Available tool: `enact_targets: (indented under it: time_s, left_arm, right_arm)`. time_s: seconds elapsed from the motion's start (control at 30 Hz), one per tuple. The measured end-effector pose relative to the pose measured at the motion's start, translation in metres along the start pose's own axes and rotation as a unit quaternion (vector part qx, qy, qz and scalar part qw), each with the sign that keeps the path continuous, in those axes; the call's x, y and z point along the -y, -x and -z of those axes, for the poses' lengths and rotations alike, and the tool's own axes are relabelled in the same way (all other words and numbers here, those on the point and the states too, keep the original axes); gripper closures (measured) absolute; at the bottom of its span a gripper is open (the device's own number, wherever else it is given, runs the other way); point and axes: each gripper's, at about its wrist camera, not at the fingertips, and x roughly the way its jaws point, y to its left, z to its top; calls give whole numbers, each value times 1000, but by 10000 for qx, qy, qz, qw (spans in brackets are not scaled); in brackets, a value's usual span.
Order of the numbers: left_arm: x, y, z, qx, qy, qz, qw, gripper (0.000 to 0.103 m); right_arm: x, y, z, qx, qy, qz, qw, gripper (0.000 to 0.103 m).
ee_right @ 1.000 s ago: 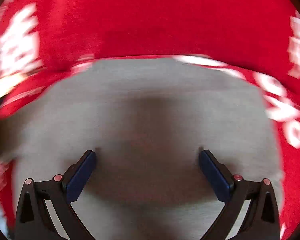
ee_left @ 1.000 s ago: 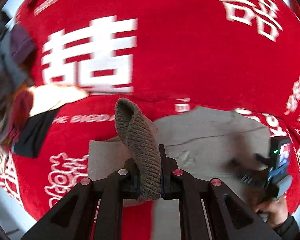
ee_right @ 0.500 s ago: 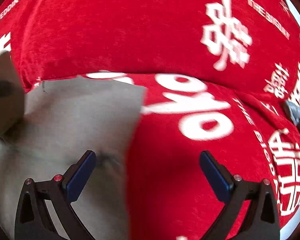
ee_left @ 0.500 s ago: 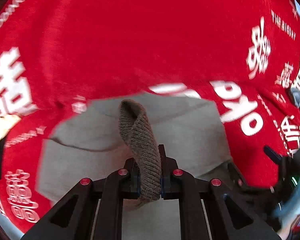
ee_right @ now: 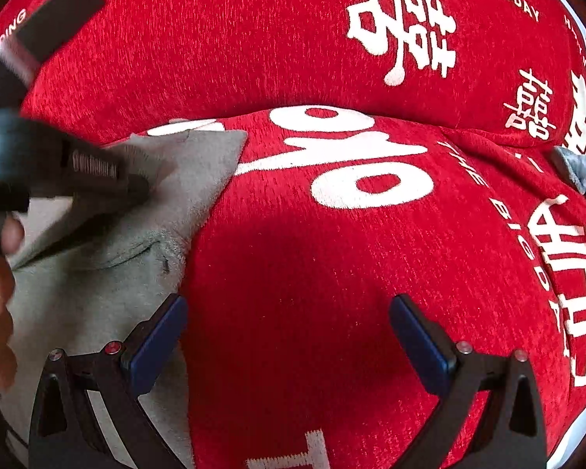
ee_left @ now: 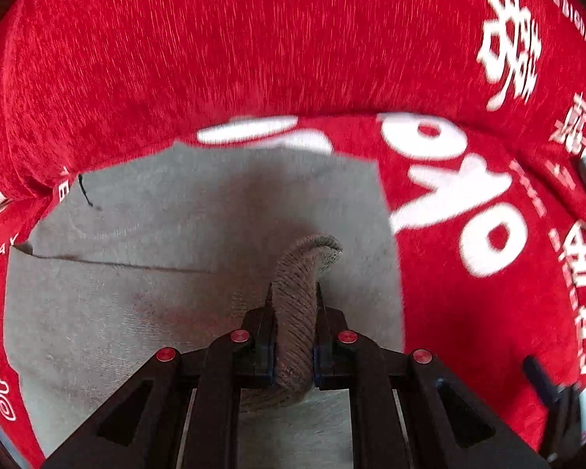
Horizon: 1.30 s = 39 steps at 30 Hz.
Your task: Fold small clothes
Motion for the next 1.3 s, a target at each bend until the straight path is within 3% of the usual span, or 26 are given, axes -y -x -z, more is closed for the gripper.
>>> enact_targets:
  time_s: [0.2, 0.27, 0.3, 0.33, 0.37, 0.43, 0.5, 0.6, 0.7, 0.8, 0.93, 1.0, 1.03, 1.07, 1.23, 1.3]
  left_arm:
    - [6, -8, -4, 3, 239, 577, 9980, 89]
    - [4, -24, 1, -240, 331, 686, 9968, 82]
    - [3, -23, 1, -156, 331, 737, 9966, 80]
    - [2, -19, 2, -121, 312, 837, 9959, 68]
    - [-1, -15, 1, -195, 291, 947, 9949, 39]
    - [-15, 4, 0, -240, 290, 748, 9965, 10]
    - [-30, 30, 1, 143, 265, 829, 9961, 10]
    - [-63, 63, 4, 391, 237, 1104, 9928, 10]
    - [-109, 85, 13, 695, 350, 616, 9951, 10]
    - [-164, 85, 26, 708, 643, -3, 9954, 10]
    - [-236, 71, 50, 503, 1298, -549, 9887, 10]
    - [-265, 60, 60, 335, 1661, -586, 9838, 10]
    - [-277, 55, 65, 257, 1819, -591, 9812, 10]
    - [-284, 51, 70, 211, 1920, -582, 9794, 10]
    - [-297, 53, 76, 292, 1917, -502, 9797, 10]
    - [-291, 44, 77, 150, 1761, -673, 9820, 10]
  right_arm:
    - [3, -2, -1, -15, -100, -14, 9999, 0]
    - [4, 0, 1, 0, -101, -27, 9999, 0]
    - [6, 2, 1, 22, -87, -34, 10000, 0]
    - [7, 6, 2, 59, -66, -48, 9999, 0]
    - [8, 11, 3, 108, -36, -59, 9999, 0]
    - [9, 19, 2, 203, -26, -117, 9997, 0]
    - [7, 27, -2, 325, -71, -228, 9992, 0]
    - [-1, 33, -6, 382, -53, -545, 9978, 0]
    - [-8, 27, -12, 346, -24, -881, 9955, 0]
    - [-13, 16, -17, 302, -1, -1052, 9940, 3]
    - [-43, -14, -37, -202, -106, -1457, 9891, 29]
    - [-58, -40, -40, -732, -134, -1211, 9898, 68]
    - [-62, -48, -41, -835, -91, -1007, 9914, 71]
    - [-66, -47, -43, -689, -14, -943, 9932, 86]
    - [-61, -17, -53, -123, -25, -908, 9958, 93]
    - [-62, -28, -51, -250, 58, -628, 9977, 95]
